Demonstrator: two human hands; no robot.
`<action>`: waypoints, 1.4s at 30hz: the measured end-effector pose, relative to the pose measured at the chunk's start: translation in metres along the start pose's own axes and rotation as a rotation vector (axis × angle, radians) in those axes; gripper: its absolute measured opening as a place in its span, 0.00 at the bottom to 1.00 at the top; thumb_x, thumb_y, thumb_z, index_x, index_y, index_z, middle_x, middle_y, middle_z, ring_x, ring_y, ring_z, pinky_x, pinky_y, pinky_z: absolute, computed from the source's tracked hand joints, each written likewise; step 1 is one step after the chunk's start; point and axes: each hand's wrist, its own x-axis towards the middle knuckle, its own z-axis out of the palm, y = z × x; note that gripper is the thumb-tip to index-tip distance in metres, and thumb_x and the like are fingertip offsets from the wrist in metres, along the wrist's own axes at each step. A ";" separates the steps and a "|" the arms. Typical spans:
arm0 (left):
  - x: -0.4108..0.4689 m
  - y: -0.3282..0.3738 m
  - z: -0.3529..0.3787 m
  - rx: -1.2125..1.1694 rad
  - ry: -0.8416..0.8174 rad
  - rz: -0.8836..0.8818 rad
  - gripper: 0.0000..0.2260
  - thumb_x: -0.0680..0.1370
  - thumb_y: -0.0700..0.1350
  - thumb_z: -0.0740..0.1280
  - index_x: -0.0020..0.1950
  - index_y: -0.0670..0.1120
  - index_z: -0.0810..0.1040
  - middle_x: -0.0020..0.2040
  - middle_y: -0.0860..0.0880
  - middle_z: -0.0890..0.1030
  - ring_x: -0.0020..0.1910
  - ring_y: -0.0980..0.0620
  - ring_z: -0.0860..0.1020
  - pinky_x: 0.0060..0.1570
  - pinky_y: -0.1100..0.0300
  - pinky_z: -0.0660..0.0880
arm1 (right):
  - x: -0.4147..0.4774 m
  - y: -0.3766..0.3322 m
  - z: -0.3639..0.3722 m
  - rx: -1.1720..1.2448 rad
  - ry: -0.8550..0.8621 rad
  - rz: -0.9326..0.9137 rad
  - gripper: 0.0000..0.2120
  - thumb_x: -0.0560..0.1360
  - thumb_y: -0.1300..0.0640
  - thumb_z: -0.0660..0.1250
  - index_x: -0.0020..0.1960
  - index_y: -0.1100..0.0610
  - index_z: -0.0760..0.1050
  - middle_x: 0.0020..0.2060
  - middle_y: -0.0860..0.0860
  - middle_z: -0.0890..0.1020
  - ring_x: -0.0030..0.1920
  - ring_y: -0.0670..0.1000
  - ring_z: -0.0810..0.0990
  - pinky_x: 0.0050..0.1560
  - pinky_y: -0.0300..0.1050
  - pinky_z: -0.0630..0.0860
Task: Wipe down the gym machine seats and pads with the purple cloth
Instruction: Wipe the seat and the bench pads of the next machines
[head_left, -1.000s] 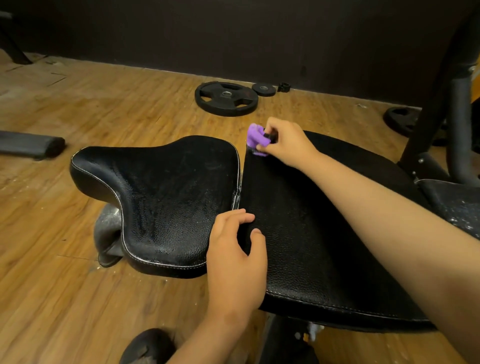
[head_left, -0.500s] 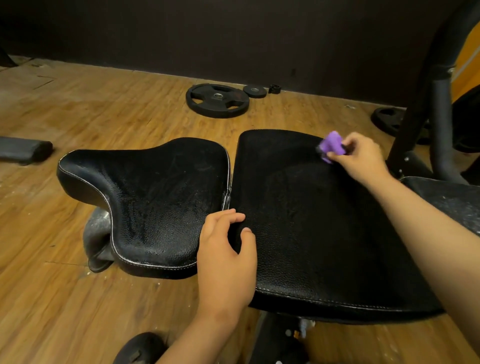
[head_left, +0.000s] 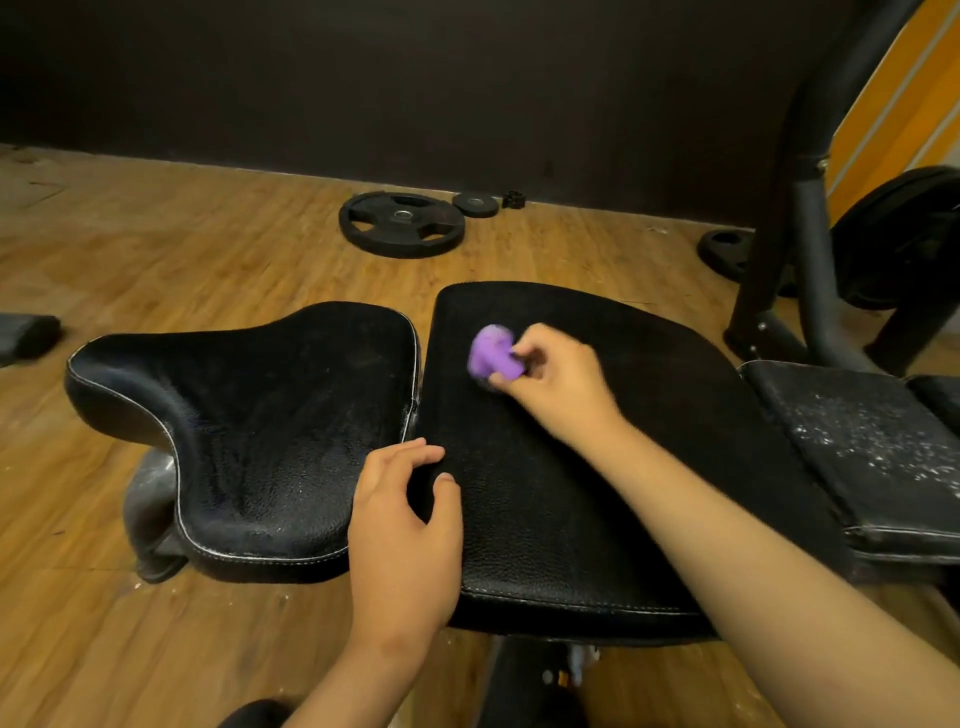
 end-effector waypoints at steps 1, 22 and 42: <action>0.000 0.000 0.000 0.007 -0.003 0.001 0.08 0.77 0.41 0.65 0.53 0.51 0.80 0.55 0.60 0.75 0.58 0.66 0.72 0.56 0.78 0.64 | -0.005 -0.011 0.010 0.002 -0.063 -0.061 0.09 0.69 0.56 0.75 0.40 0.55 0.74 0.34 0.45 0.75 0.33 0.41 0.71 0.33 0.34 0.65; -0.001 0.000 0.001 -0.003 0.014 0.015 0.08 0.77 0.41 0.65 0.53 0.51 0.80 0.54 0.60 0.75 0.57 0.62 0.73 0.57 0.69 0.66 | -0.004 0.085 -0.092 -0.212 0.251 0.433 0.07 0.73 0.57 0.72 0.45 0.57 0.75 0.39 0.51 0.78 0.43 0.51 0.79 0.39 0.43 0.71; -0.002 -0.002 -0.001 -0.018 -0.019 0.025 0.09 0.77 0.41 0.65 0.55 0.50 0.80 0.56 0.60 0.75 0.58 0.62 0.73 0.59 0.67 0.66 | -0.045 0.129 -0.145 -0.309 0.343 0.685 0.10 0.74 0.55 0.71 0.45 0.61 0.74 0.39 0.57 0.78 0.47 0.59 0.79 0.46 0.54 0.74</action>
